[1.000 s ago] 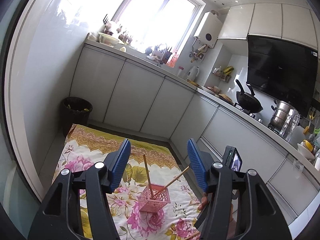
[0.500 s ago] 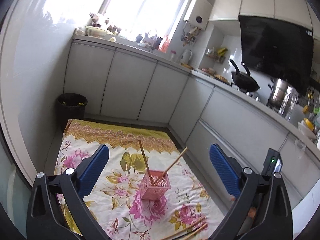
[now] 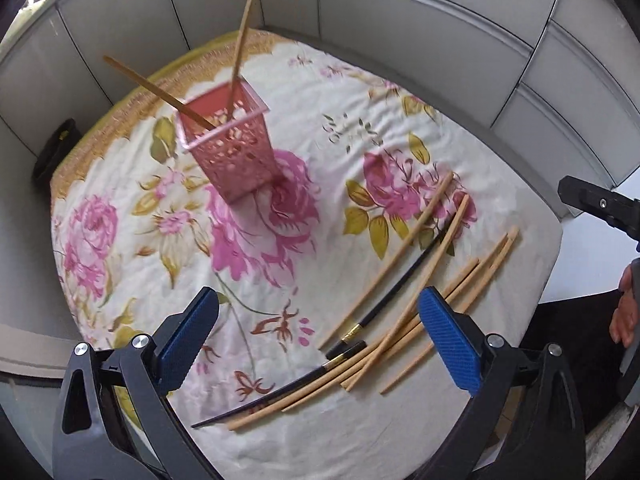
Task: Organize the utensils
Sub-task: 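Move the left tool to the pile and close on a wooden chopstick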
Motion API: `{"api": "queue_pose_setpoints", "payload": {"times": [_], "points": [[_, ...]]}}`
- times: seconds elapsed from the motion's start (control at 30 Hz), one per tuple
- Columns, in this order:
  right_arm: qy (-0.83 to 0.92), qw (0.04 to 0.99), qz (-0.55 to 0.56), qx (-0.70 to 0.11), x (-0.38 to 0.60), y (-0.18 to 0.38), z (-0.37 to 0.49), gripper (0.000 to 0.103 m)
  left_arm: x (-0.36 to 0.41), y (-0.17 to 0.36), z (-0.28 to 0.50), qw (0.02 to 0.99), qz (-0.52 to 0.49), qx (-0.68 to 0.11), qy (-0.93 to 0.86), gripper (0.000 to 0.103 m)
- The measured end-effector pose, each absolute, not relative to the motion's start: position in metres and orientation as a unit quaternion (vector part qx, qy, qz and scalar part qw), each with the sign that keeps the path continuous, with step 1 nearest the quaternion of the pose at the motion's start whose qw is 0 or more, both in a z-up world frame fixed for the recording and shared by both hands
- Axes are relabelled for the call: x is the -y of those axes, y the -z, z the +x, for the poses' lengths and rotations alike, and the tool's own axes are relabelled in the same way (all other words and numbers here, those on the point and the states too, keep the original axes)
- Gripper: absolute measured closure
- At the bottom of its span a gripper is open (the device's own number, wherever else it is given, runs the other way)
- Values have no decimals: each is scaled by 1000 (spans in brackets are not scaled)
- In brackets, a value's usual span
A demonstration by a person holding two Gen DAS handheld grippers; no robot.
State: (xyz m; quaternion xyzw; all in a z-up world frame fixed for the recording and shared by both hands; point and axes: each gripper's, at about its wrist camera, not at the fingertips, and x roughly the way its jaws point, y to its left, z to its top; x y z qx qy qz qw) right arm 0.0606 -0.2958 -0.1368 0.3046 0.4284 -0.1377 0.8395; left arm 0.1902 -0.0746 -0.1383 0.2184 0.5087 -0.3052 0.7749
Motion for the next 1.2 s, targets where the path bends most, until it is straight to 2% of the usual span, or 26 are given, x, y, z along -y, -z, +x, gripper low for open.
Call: {"api": "queue_pose_setpoints", "payload": {"times": [0.1, 0.23, 0.3, 0.37, 0.67, 0.77, 1.07, 1.1, 1.17, 1.2], "points": [[147, 823, 327, -440, 307, 149, 54, 7, 99, 154, 195, 756, 226, -525, 320, 15], [159, 820, 339, -434, 319, 151, 44, 7, 146, 163, 205, 729, 258, -534, 341, 36], [162, 818, 340, -435, 326, 153, 42, 7, 169, 170, 212, 716, 281, -536, 349, 38], [165, 811, 348, -439, 336, 157, 41, 7, 192, 178, 214, 694, 312, -541, 359, 45], [166, 785, 408, -435, 369, 168, 29, 7, 249, 202, 220, 641, 380, -552, 375, 51], [165, 780, 420, -433, 375, 169, 26, 7, 259, 210, 223, 631, 400, -553, 369, 57], [160, 765, 439, -443, 382, 177, 25, 7, 287, 230, 221, 604, 417, -563, 380, 57], [160, 765, 440, -443, 382, 177, 26, 7, 286, 232, 219, 601, 419, -563, 382, 60], [158, 762, 443, -446, 382, 179, 27, 7, 288, 231, 218, 586, 395, -581, 403, 85], [157, 760, 445, -448, 382, 180, 27, 7, 288, 233, 215, 587, 396, -579, 405, 86]]}}
